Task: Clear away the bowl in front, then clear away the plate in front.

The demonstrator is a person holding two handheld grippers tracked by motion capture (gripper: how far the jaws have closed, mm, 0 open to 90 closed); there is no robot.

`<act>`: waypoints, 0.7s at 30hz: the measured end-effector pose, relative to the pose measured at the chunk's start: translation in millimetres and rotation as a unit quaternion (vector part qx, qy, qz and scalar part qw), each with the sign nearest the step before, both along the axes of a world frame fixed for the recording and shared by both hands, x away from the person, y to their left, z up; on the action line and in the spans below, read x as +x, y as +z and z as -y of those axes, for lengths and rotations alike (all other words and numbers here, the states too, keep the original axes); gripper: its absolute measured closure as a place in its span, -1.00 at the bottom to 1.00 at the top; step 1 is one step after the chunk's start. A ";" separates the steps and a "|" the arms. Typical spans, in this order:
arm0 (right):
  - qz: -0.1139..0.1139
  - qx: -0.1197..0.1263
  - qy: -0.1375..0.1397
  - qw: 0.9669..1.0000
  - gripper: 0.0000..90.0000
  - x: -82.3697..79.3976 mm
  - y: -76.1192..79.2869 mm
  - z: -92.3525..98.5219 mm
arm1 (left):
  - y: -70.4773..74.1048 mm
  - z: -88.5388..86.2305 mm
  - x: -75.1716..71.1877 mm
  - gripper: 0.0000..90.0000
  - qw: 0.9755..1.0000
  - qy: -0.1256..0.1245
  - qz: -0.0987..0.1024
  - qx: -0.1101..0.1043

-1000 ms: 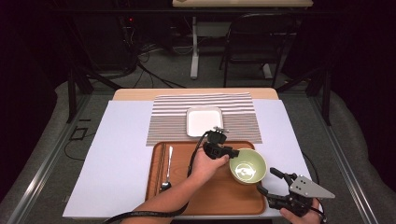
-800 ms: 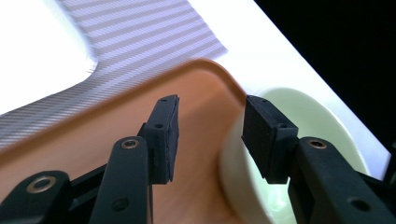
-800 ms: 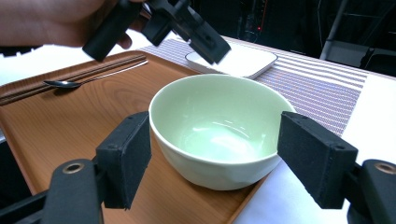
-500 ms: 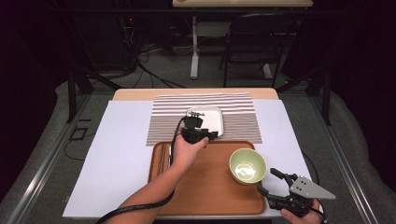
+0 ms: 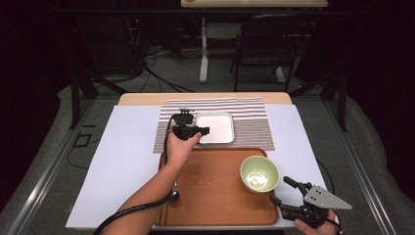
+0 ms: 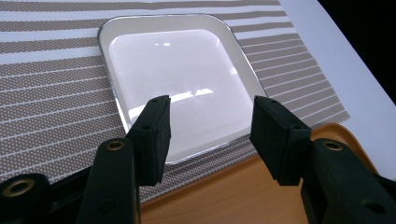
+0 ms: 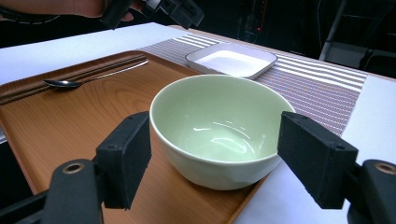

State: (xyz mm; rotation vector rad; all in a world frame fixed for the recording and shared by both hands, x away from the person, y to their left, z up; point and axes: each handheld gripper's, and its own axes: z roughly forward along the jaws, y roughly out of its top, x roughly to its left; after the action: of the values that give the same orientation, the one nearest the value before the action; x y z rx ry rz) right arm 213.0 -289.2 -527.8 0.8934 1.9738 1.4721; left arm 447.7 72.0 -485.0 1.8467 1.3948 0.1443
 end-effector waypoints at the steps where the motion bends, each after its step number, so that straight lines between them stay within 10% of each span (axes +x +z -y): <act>1: -0.001 0.000 0.000 1.000 -0.42 -0.1 0.0 -0.1 | 0.1 -1.0 1.5 0.06 1.000 0.002 -0.004 -0.003; 21: 0.000 0.000 0.001 1.000 -0.42 0.4 -0.1 -0.3 | -19.6 -20.6 53.8 0.14 0.996 0.073 -0.054 0.009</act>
State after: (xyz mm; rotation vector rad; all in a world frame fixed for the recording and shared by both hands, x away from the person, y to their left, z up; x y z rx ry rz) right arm 213.4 -288.9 -527.9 0.8917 1.9764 1.4737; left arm 501.5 92.7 -504.6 1.7888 1.6084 0.1324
